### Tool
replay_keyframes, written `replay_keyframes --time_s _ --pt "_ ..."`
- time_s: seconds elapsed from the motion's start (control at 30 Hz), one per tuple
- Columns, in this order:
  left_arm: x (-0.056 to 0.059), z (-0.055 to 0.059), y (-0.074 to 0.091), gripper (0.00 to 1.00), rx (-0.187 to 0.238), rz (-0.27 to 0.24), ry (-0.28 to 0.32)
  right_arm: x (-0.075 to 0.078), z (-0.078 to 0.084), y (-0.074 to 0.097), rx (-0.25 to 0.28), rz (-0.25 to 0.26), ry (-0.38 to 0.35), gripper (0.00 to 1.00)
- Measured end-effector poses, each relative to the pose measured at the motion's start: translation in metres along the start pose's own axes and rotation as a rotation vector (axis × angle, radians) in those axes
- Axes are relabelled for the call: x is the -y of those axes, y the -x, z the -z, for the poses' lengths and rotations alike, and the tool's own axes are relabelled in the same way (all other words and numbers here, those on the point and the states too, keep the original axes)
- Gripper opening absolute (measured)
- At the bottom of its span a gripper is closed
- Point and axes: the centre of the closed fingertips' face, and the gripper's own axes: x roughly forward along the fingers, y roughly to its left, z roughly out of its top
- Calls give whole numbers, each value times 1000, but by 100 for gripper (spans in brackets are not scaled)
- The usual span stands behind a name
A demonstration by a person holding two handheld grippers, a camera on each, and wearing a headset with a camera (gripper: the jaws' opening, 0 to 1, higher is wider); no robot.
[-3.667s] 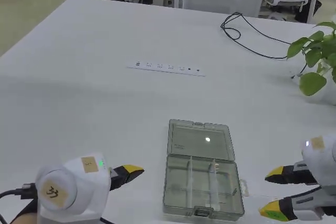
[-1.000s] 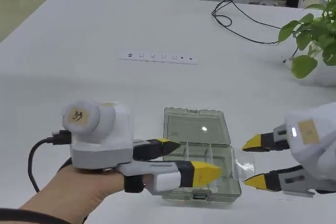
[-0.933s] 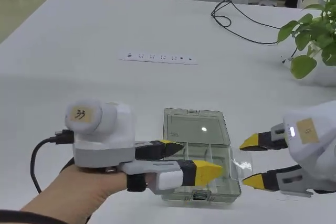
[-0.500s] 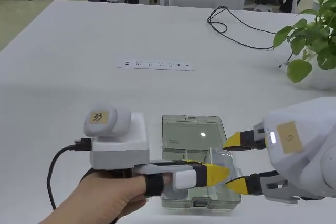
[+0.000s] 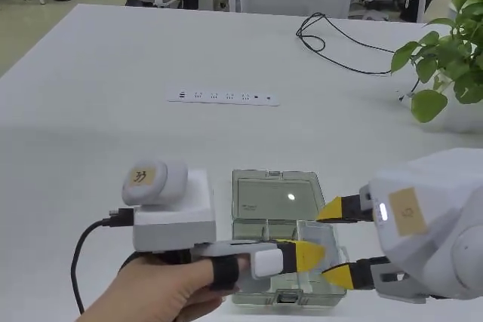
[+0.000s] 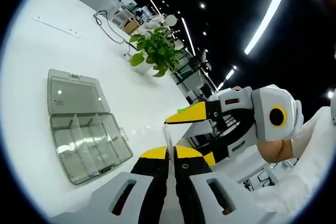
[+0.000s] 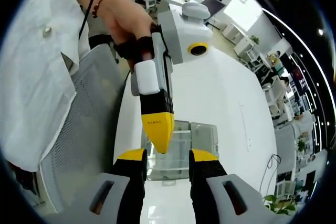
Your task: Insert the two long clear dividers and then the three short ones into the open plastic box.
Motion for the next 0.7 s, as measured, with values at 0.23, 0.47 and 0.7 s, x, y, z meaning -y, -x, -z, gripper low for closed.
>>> replay_keyframes --time_s 0.23,0.47,0.7 --pt "0 -1 1 0 17 2 26 0 -1 0 -3 4 7 33" --pt "-3 -2 2 0 39 -3 55 1 -2 -1 2 8 15 34" --pt "-6 -1 7 0 18 -27 -68 7 -7 5 43 5 -31 38"
